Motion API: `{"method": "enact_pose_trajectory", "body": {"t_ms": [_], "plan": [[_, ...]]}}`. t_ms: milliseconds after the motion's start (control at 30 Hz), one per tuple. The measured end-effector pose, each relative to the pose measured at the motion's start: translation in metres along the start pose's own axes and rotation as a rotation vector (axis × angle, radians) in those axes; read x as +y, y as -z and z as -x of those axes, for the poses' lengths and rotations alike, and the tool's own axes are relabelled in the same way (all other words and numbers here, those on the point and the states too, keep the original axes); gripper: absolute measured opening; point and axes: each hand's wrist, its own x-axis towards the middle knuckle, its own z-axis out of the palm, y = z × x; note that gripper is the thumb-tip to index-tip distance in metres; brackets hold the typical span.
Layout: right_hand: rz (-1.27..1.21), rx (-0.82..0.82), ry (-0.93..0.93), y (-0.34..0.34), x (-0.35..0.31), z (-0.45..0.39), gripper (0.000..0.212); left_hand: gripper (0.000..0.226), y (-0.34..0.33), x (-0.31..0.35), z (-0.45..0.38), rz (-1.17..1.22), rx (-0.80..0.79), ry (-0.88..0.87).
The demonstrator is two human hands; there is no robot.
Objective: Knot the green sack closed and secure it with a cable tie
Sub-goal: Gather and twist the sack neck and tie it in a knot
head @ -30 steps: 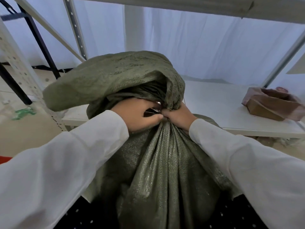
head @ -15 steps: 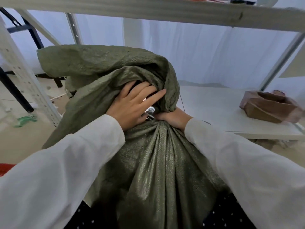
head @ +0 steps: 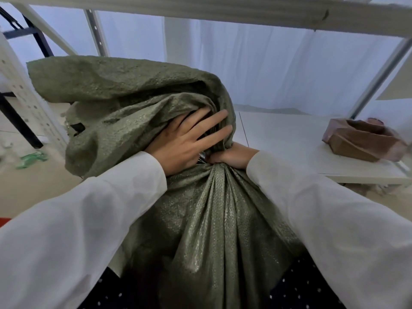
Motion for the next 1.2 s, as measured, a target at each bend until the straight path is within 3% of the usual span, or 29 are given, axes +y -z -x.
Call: {"method": "enact_pose_trajectory", "body": {"t_ms": [133,300,467,533,600,700,833,967,1100,1200], "plan": [[0.055,-0.025,0.0,-0.003,-0.003,-0.002,0.034,0.07,-0.001,0.002,0.001,0.016,-0.083,-0.016],[0.154,-0.018,-0.109,-0.009,-0.004,-0.003,0.041,0.064,-0.002,0.015,-0.012,0.216,-0.13,0.078],[0.254,-0.004,-0.15,-0.008,-0.007,-0.001,0.003,0.051,-0.011,0.015,-0.027,0.261,-0.143,0.055],[0.286,-0.005,-0.161,-0.009,-0.005,-0.005,0.017,0.049,-0.012,0.012,-0.03,0.241,-0.175,0.041],[0.303,-0.008,-0.184,-0.009,0.002,-0.011,0.029,0.041,-0.006,0.009,-0.032,0.233,-0.291,0.03],[0.295,-0.053,-0.191,-0.011,-0.004,-0.01,0.008,0.033,0.001,0.01,-0.033,0.262,-0.515,0.107],[0.279,-0.059,-0.252,-0.009,-0.01,-0.004,0.003,0.028,0.009,0.014,-0.037,0.206,-0.629,0.15],[0.316,-0.022,-0.273,-0.015,-0.011,-0.005,0.021,0.024,0.013,0.017,-0.039,0.242,-0.857,0.237],[0.437,0.075,-0.217,-0.028,-0.011,-0.008,0.062,0.032,0.011,0.02,-0.042,0.216,-1.034,0.285],[0.462,0.09,-0.181,-0.032,-0.014,-0.004,0.047,0.034,0.009,0.021,-0.041,0.188,-1.058,0.297]]}}
